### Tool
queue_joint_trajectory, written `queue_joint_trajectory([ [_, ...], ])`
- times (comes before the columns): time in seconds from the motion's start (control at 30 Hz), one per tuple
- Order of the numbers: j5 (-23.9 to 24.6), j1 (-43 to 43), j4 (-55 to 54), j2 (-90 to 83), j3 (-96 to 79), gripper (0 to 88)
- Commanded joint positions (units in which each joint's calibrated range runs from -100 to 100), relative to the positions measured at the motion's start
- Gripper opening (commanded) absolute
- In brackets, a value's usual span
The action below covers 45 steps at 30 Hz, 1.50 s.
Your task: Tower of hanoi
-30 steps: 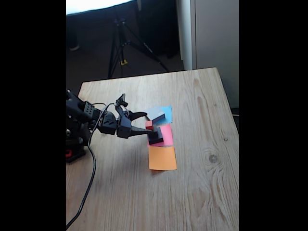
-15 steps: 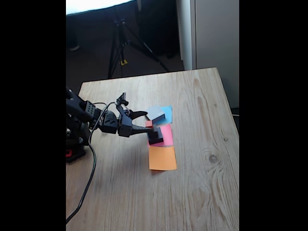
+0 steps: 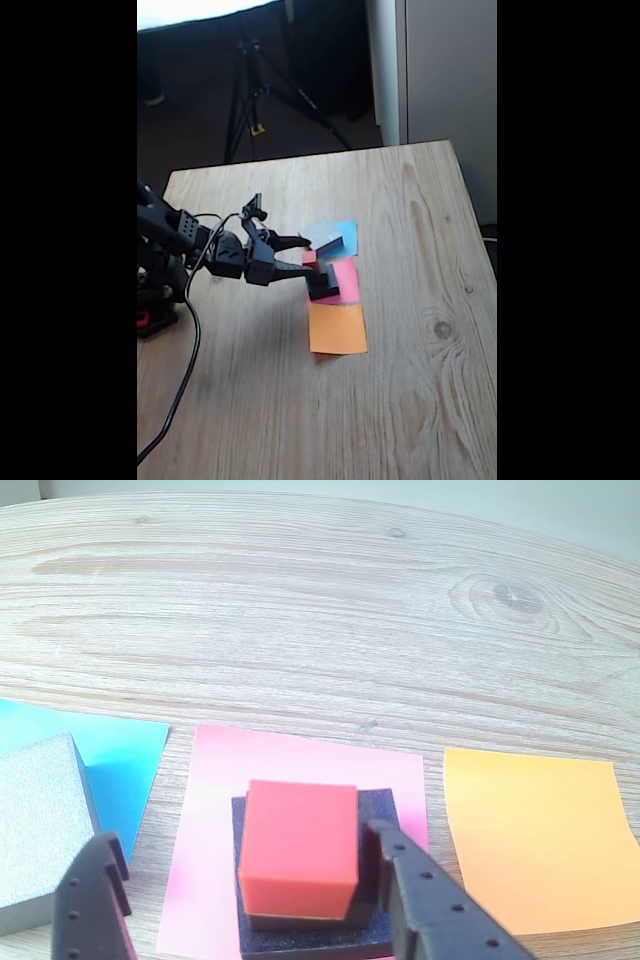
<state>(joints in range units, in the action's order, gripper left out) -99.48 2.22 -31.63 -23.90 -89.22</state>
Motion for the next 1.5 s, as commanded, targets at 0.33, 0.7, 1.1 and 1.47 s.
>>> queue_joint_trajectory([
  [0.33, -0.5, -0.8, -1.9, -0.9, -0.1, 18.0],
  [0.7, -0.5, -0.9, -1.9, -0.9, -0.1, 16.1],
  [1.1, -0.5, -1.0, -2.0, -0.3, 0.2, 13.3],
  [1.47, -0.5, -1.3, -2.3, 0.0, 0.6, 12.0],
])
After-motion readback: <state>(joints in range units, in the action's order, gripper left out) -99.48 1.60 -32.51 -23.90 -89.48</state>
